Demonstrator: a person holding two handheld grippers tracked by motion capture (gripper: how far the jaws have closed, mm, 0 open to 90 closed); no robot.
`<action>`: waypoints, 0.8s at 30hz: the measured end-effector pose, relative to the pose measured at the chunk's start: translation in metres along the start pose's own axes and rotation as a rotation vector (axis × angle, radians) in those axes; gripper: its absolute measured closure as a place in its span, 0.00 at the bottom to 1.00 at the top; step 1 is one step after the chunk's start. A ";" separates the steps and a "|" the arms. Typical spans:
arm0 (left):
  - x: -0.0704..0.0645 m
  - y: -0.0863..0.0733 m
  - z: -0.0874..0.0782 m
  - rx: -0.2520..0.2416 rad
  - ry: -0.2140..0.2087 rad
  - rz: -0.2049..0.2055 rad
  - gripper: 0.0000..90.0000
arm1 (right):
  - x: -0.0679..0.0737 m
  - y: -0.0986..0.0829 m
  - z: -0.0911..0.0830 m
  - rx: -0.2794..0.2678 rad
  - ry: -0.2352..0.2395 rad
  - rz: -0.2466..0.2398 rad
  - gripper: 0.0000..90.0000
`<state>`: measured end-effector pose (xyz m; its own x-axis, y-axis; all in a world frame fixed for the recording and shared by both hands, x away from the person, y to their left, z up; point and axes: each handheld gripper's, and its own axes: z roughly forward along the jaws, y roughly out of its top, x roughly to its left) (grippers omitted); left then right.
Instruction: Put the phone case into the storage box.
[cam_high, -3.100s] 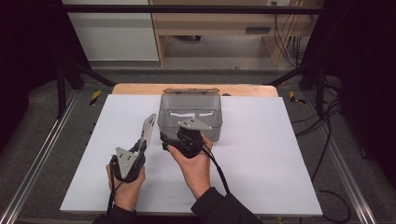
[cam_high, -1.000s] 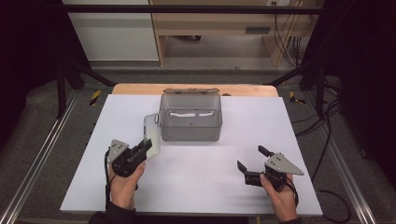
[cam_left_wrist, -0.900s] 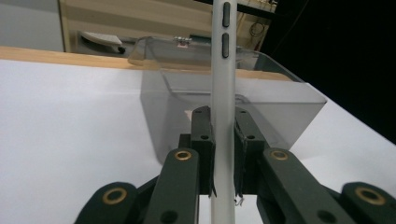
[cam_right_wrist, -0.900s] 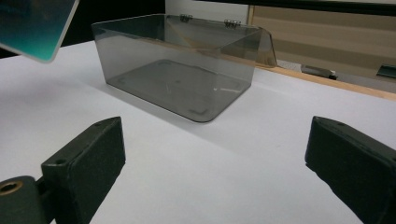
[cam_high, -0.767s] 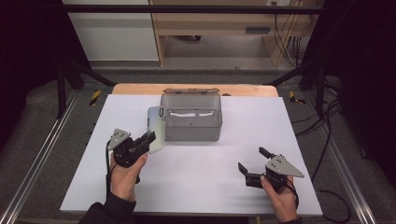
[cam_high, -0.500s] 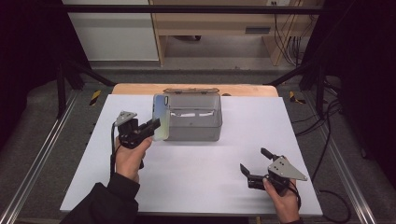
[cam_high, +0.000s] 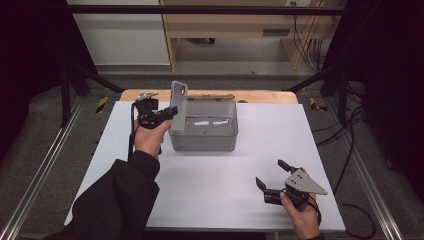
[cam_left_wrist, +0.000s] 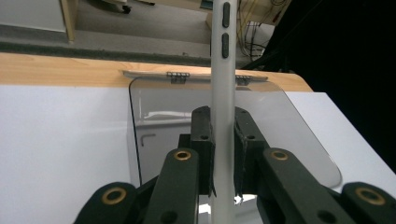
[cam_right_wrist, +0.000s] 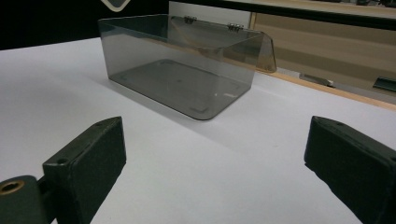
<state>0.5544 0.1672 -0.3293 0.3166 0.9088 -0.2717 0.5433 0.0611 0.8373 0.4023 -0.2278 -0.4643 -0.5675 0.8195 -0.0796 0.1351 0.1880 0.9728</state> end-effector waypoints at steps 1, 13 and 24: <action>-0.001 0.003 0.003 0.006 0.011 0.014 0.90 | 0.000 0.000 0.000 0.001 0.001 0.001 0.06; -0.004 0.013 0.036 0.026 0.102 0.101 0.90 | -0.003 -0.002 0.000 -0.012 0.008 -0.012 0.06; 0.001 0.011 0.050 0.060 0.122 0.095 0.90 | -0.014 -0.004 -0.004 -0.056 -0.002 0.007 0.06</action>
<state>0.5997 0.1477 -0.3437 0.2738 0.9529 -0.1303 0.5622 -0.0486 0.8256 0.4063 -0.2421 -0.4664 -0.5648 0.8219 -0.0734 0.0931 0.1519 0.9840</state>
